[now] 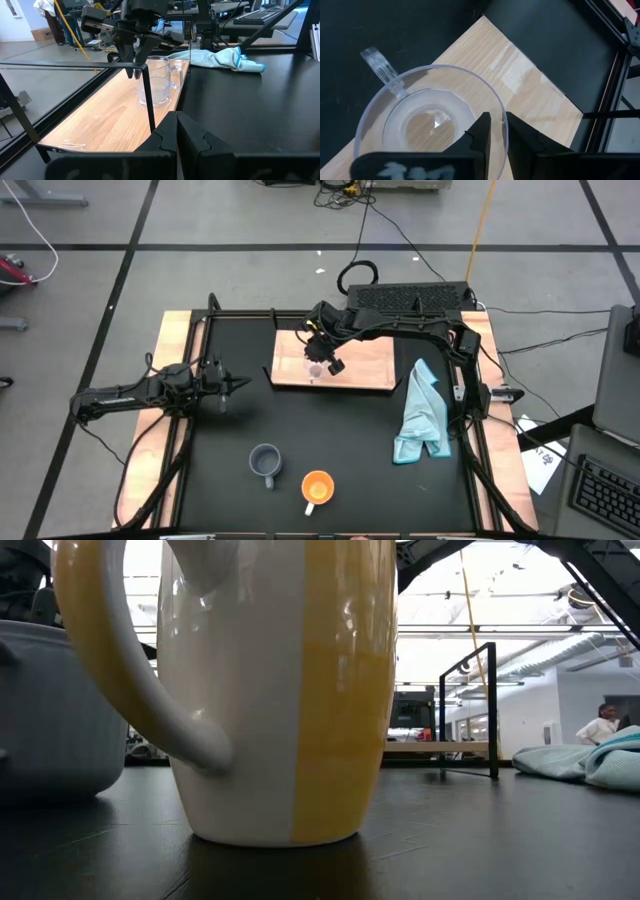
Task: Stack small to large cups/mugs on shelf
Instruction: Put the transparent mug on the shelf
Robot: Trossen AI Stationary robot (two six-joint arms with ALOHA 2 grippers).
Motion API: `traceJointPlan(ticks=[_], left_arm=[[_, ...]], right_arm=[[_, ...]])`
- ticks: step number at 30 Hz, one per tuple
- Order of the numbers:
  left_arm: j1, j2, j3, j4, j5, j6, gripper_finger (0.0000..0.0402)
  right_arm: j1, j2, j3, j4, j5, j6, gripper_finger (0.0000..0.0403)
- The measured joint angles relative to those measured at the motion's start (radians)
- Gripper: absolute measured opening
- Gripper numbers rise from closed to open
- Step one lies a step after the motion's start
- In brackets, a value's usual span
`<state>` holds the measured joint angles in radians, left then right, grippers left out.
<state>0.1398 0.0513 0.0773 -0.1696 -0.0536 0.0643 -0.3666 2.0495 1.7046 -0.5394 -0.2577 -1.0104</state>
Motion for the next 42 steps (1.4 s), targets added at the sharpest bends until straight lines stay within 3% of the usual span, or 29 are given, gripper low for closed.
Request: traceJointPlan(ticks=[14, 42], left_arm=[[0.000, 0.000, 0.000, 0.000, 0.000, -0.003, 0.0003], [0.000, 0.000, 0.000, 0.003, 0.000, -0.016, 0.0003]], right_arm=[[0.000, -0.019, -0.002, 0.006, 0.004, 0.029, 0.0070], [0.002, -0.039, 0.000, 0.012, -0.001, 0.057, 0.0071]])
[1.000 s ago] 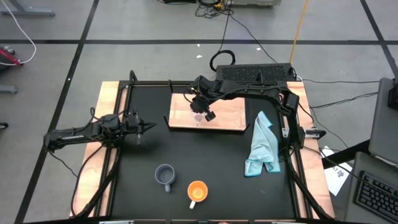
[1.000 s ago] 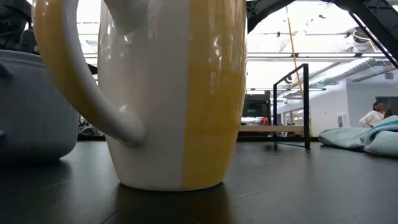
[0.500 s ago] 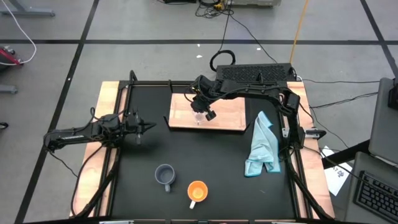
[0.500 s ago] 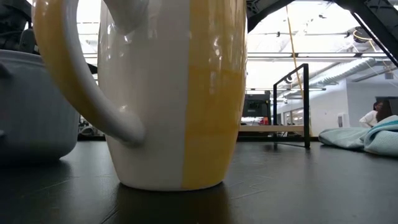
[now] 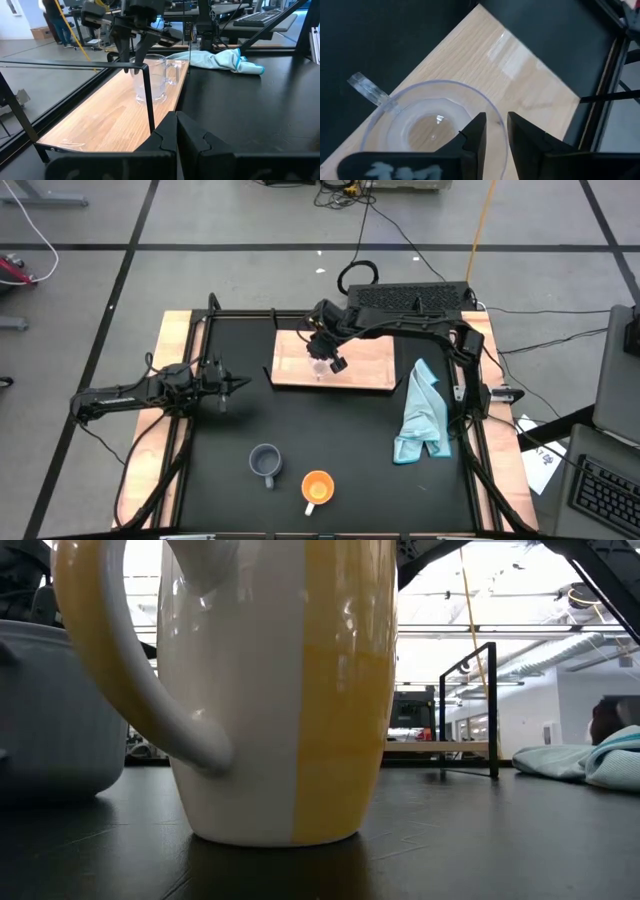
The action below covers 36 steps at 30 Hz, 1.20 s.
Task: Stack small to large cups/mugs on shelf
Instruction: Put the transparent mug on the shelf
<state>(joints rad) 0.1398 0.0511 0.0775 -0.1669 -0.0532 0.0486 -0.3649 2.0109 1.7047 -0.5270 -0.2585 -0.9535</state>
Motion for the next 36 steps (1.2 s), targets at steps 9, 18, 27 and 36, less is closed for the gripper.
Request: traceJointPlan(ticks=[9, 18, 27, 36], left_arm=[[0.000, 0.000, 0.000, -0.001, 0.000, -0.002, 0.0003], [0.000, 0.000, 0.000, 0.002, 0.000, -0.001, 0.0003], [0.000, 0.000, 0.000, 0.011, 0.000, 0.062, 0.0003], [0.000, 0.000, 0.000, 0.014, 0.000, 0.047, 0.0003]], right_arm=[[0.000, -0.021, 0.001, -0.028, 0.008, 0.039, 0.0127], [0.022, -0.084, 0.001, -0.062, 0.022, 0.052, 0.0166], [0.117, -0.308, 0.001, -0.096, 0.021, 0.157, 0.0158], [0.196, -0.543, 0.001, -0.256, 0.021, 0.355, 0.0037]])
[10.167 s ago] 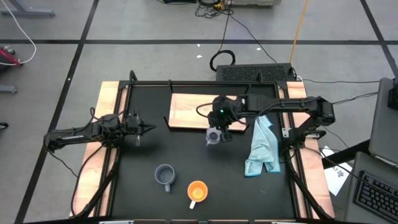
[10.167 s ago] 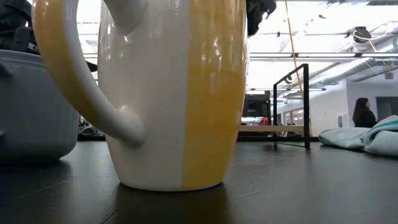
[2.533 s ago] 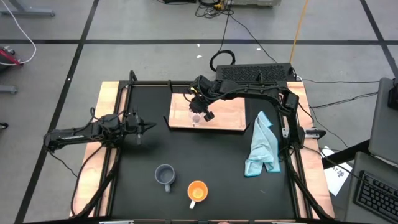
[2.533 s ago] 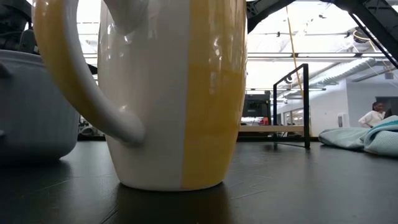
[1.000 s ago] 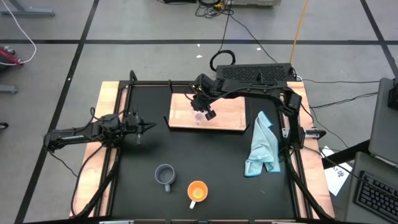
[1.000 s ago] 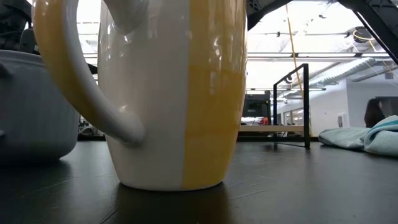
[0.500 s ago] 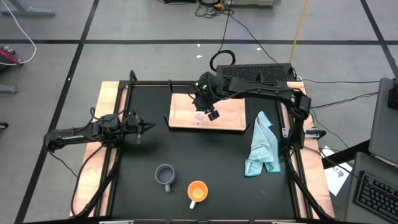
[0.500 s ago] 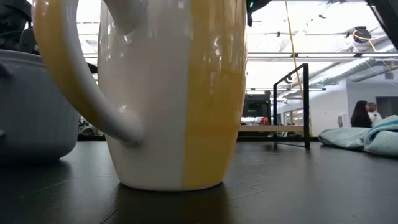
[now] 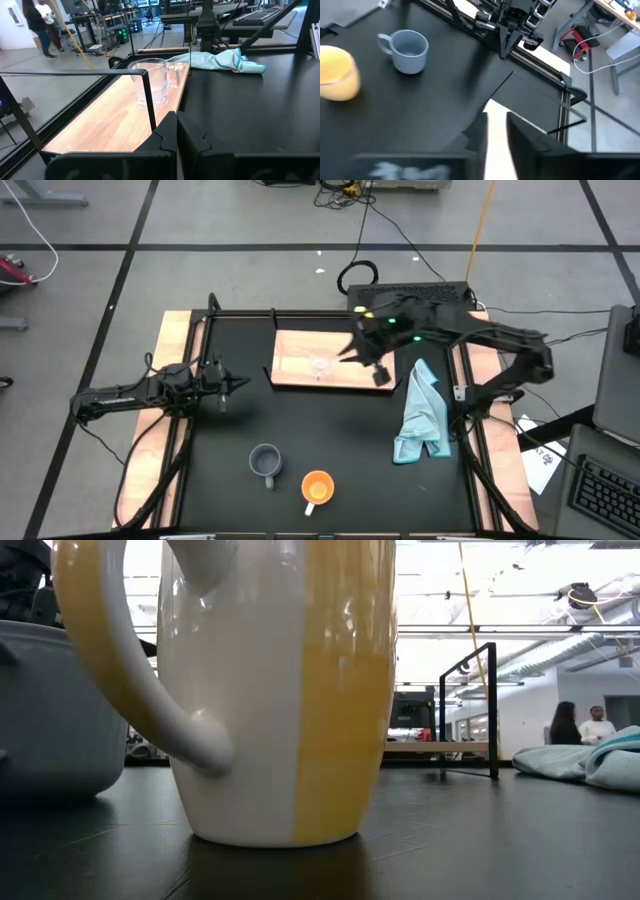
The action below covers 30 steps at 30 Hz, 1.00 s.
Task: Stack small to large cups/mugs on shelf
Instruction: Put the transparent mug on the shelf
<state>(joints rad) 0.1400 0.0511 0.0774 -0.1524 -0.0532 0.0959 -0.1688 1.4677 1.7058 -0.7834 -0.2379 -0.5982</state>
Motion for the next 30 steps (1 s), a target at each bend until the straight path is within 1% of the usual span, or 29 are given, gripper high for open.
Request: traceJointPlan(ticks=[1, 2, 8, 11, 17, 20, 23, 30], left_arm=[[0.000, 0.000, 0.000, 0.000, 0.000, 0.000, 0.0003], [0.000, 0.000, 0.000, 0.000, 0.000, 0.000, 0.0003], [0.000, 0.000, 0.000, 0.000, 0.000, 0.000, 0.0003], [0.000, 0.000, 0.000, 0.000, 0.000, 0.000, 0.0003], [0.000, 0.000, 0.000, 0.000, 0.000, 0.000, 0.0003], [0.000, 0.000, 0.000, 0.000, 0.000, -0.005, 0.0003], [0.000, 0.000, 0.000, 0.000, 0.000, -0.051, 0.0003], [0.000, 0.000, 0.000, 0.000, 0.002, -0.098, 0.0003]], right_arm=[[0.007, -0.020, 0.000, -0.020, 0.001, 0.011, 0.0019], [0.015, -0.039, 0.000, -0.041, 0.002, 0.020, 0.0010], [0.080, -0.136, -0.005, -0.177, 0.027, 0.103, 0.0001], [0.124, -0.201, -0.054, -0.186, 0.029, 0.139, 0.0001], [0.213, -0.379, -0.266, -0.039, 0.036, 0.232, 0.0000], [0.259, -0.473, -0.380, 0.034, 0.083, 0.287, 0.0000], [0.300, -0.570, -0.487, 0.086, 0.109, 0.321, 0.0000], [0.367, -0.772, -0.716, 0.266, 0.112, 0.447, 0.0000]])
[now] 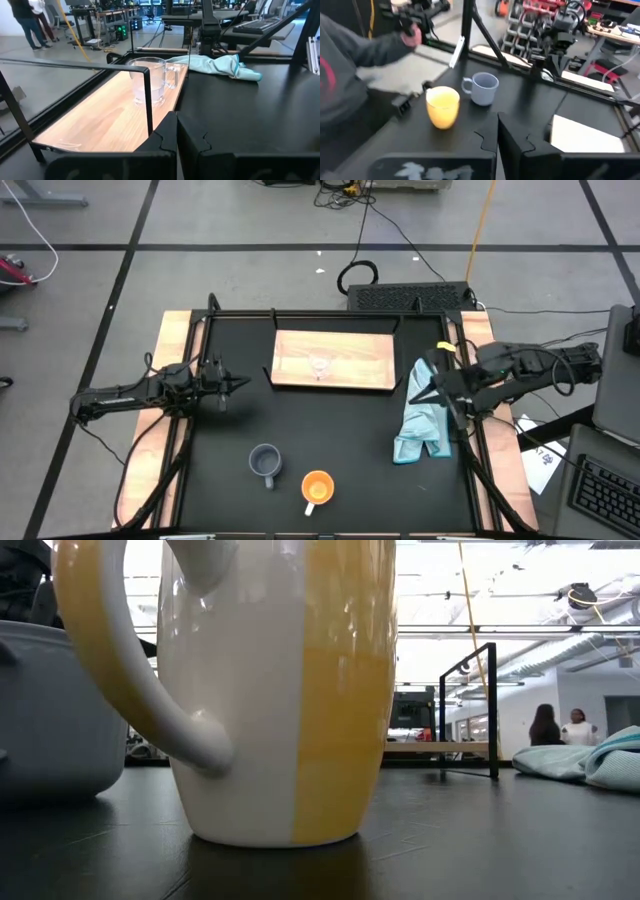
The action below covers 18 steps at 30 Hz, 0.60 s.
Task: Stack small to large cups/mugs on shelf
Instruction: Put the transparent mug on the shelf
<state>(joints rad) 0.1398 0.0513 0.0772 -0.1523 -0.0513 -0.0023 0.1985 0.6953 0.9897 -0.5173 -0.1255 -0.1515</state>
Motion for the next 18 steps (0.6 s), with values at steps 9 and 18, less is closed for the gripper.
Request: traceJointPlan(ticks=[9, 18], left_arm=[[0.000, 0.000, 0.000, 0.002, 0.001, -0.030, 0.0003], [0.000, 0.000, 0.000, 0.095, -0.001, -0.072, 0.0003]], right_arm=[[0.062, -0.119, -0.208, 0.105, 0.001, 0.088, 0.0000], [0.117, -0.145, -0.303, 0.119, 0.003, 0.157, 0.0000]])
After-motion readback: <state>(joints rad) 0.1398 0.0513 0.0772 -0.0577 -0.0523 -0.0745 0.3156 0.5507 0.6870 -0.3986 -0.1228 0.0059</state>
